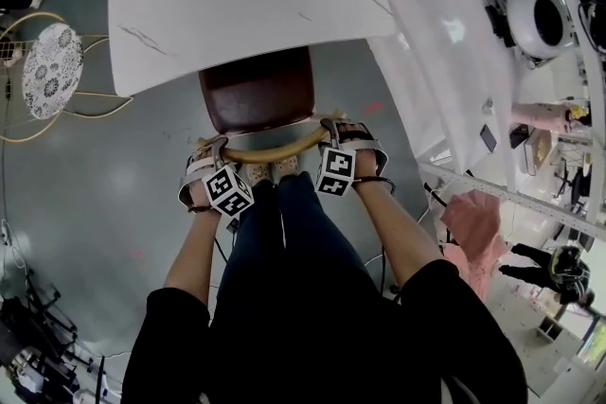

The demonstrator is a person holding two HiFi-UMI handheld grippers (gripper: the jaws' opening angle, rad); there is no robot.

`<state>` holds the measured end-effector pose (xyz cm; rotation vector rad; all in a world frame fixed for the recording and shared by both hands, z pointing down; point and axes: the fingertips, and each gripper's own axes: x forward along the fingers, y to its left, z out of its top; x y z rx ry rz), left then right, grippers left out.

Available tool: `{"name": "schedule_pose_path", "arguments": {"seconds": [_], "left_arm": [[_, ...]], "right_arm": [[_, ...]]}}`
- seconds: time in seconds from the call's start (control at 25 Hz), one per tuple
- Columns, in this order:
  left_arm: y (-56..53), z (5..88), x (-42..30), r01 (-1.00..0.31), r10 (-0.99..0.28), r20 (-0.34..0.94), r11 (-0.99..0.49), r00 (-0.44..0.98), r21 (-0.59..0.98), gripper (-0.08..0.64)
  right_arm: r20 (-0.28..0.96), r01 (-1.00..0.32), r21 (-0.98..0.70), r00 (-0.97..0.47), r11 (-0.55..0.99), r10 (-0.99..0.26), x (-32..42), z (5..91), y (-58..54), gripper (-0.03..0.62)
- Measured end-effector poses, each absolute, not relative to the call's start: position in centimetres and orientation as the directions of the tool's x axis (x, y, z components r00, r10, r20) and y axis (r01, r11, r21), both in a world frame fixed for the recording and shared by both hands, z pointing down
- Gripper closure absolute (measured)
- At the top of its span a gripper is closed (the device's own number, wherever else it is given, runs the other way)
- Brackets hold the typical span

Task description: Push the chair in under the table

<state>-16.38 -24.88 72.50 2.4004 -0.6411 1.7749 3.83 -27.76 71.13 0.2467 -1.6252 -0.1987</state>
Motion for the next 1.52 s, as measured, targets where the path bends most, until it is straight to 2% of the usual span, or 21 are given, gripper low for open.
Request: {"name": "schedule_pose_path", "arguments": {"seconds": [0.24,0.48,0.52,0.6,0.76,1.04,1.28,1.52], "left_arm": [[-24.3,71.1,-15.7,-0.419,-0.268,0.918,-0.899,0.292,-0.129,0.254],[-24.5,67.6,-15.1,-0.518,-0.353,0.877,-0.843,0.326,-0.147,0.358],[-24.8,66.6,-15.0,-0.539,-0.379,0.865,-0.828,0.33,-0.157,0.385],[-25.4,64.8,-14.7,-0.576,-0.426,0.839,-0.799,0.338,-0.173,0.438],[-27.3,60.1,-14.2,-0.636,-0.524,0.776,-0.742,0.351,-0.212,0.548],[-31.0,49.8,-14.2,-0.743,-0.707,0.618,-0.608,0.345,-0.281,0.551],[-32.7,41.1,-14.4,-0.831,-0.839,0.436,-0.473,0.325,-0.291,0.552],[-32.9,32.1,-14.9,-0.909,-0.933,0.209,-0.34,0.294,-0.239,0.552]], "right_arm": [[0.952,-0.135,0.256,-0.136,0.957,-0.274,3.6,69.2,-26.8,0.39],[0.918,-0.202,0.273,-0.237,0.94,-0.318,2.2,66.1,-27.0,0.396],[0.907,-0.222,0.281,-0.258,0.934,-0.334,1.8,65.3,-27.2,0.419],[0.874,-0.27,0.31,-0.298,0.912,-0.385,1.0,63.4,-27.9,0.521],[0.792,-0.345,0.367,-0.372,0.864,-0.485,-0.7,59.1,-29.7,0.555],[0.608,-0.527,0.404,-0.456,0.748,-0.65,-1.8,49.2,-33.3,0.569],[0.373,-0.665,0.406,-0.506,0.627,-0.778,-2.3,38.2,-34.9,0.571],[0.159,-0.778,0.315,-0.522,0.544,-0.838,-2.1,29.5,-34.6,0.571]]}}
